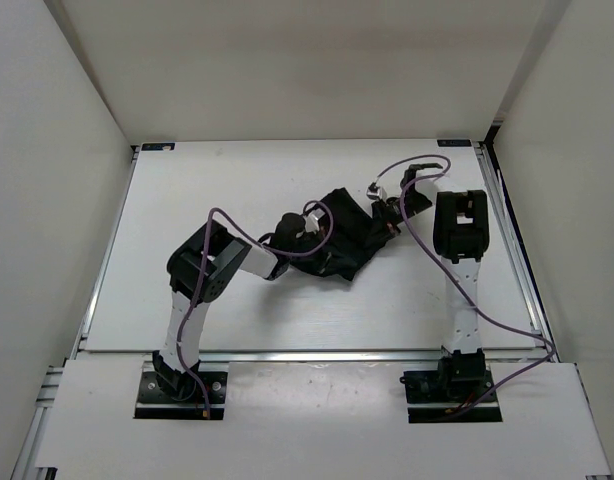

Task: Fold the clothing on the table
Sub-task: Fold the skirt

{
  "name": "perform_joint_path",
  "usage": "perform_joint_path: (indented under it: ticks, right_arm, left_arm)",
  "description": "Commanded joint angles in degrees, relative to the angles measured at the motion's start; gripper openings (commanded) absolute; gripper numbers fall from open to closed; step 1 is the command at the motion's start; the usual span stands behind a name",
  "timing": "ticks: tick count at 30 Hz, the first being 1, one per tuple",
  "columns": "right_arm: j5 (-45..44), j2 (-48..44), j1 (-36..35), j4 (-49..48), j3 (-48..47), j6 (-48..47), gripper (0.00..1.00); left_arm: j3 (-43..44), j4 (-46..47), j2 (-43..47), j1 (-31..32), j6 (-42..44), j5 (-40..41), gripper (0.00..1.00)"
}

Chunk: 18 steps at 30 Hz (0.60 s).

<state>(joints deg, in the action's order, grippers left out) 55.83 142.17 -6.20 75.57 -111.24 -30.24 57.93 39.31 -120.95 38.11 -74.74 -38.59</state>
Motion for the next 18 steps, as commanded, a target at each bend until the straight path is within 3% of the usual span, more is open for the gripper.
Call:
perform_joint_path:
  ticks: [1, 7, 12, 16, 18]
  right_arm:
    - [-3.1, 0.8, -0.5, 0.4, -2.6, 3.1, 0.00]
    - [-4.8, 0.1, -1.6, -1.0, -2.1, 5.6, 0.00]
    - [4.7, -8.4, 0.0, 1.1, -2.1, -0.5, 0.00]
    - [8.1, -10.8, 1.1, 1.2, -10.5, -1.4, 0.00]
    - [9.2, -7.3, 1.4, 0.7, -14.7, -0.8, 0.00]
  left_arm:
    - [-3.2, -1.8, 2.9, -1.4, 2.3, -1.6, 0.00]
    - [-6.2, -13.3, 5.8, -5.1, 9.7, -0.2, 0.00]
    - [-5.4, -12.3, 12.5, -7.5, 10.5, -0.7, 0.00]
    - [-3.9, -15.6, 18.0, -9.9, 11.8, -0.5, 0.00]
    - [-5.7, -15.9, 20.0, -12.2, 12.4, 0.1, 0.00]
